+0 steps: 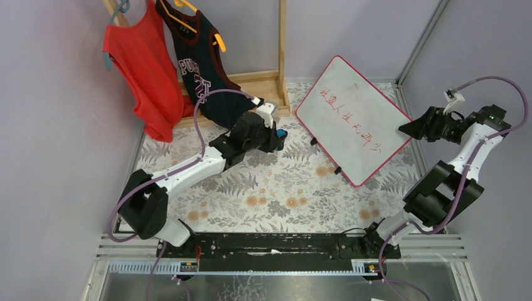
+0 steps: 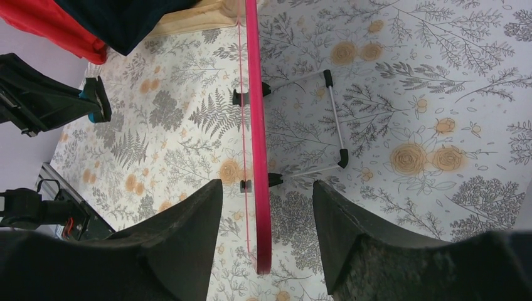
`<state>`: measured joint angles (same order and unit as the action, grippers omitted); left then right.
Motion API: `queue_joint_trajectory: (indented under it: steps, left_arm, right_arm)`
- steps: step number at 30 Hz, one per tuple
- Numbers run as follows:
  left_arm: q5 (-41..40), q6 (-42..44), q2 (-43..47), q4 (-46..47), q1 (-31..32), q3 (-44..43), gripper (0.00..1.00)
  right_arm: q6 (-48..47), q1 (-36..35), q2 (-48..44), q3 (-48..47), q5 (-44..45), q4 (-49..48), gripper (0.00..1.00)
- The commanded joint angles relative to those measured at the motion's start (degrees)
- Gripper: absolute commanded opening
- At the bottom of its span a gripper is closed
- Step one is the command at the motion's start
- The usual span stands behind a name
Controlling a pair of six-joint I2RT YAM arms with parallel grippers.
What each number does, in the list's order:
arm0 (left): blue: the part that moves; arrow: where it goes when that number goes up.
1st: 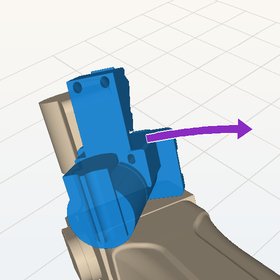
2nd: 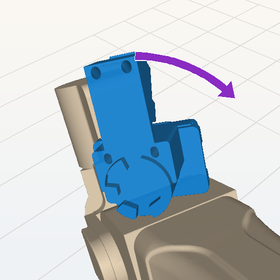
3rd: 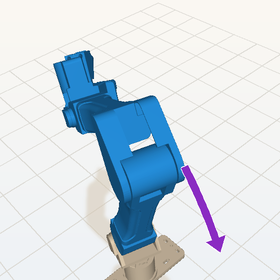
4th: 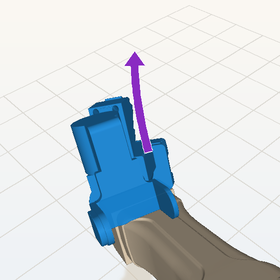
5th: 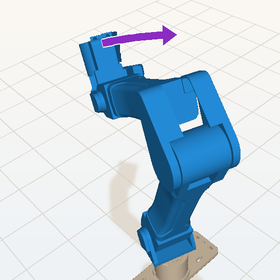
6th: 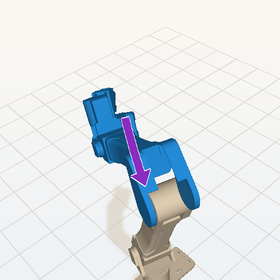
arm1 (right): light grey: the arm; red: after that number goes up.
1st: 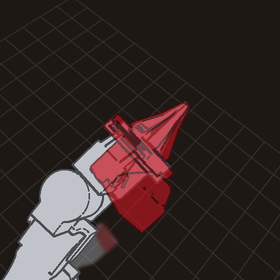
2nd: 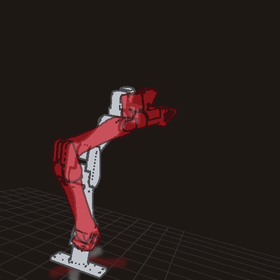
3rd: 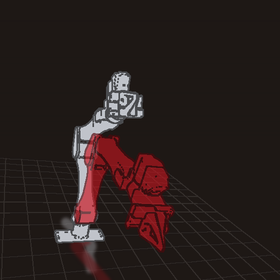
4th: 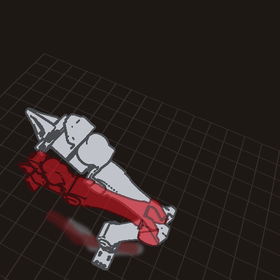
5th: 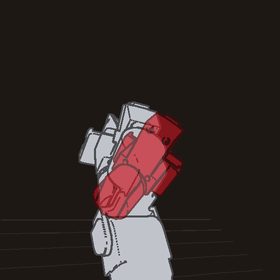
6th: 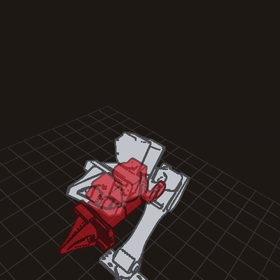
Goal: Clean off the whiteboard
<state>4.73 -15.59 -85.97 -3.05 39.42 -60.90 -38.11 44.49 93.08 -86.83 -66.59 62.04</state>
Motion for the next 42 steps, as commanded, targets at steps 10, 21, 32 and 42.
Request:
queue_joint_trajectory:
  steps: [10,21,32,42]
  left_arm:
    - [1.8,-2.3,-1.4,5.8,-1.0,1.8,0.09]
    - [3.8,-4.9,-6.5,9.2,-1.0,-0.3,0.09]
    - [4.3,-4.0,-9.7,7.8,-1.0,-5.5,0.00]
    - [5.7,-4.2,-14.0,7.0,-0.9,-12.3,0.00]
  right_arm:
    - [4.7,-2.0,-2.1,-1.0,0.0,-3.0,0.60]
    - [2.1,-2.0,-2.2,-1.5,1.5,-0.1,0.48]
    - [1.7,-2.0,-2.5,-1.1,1.7,0.4,0.09]
    - [1.1,-2.0,-2.6,-1.2,2.0,1.1,0.00]
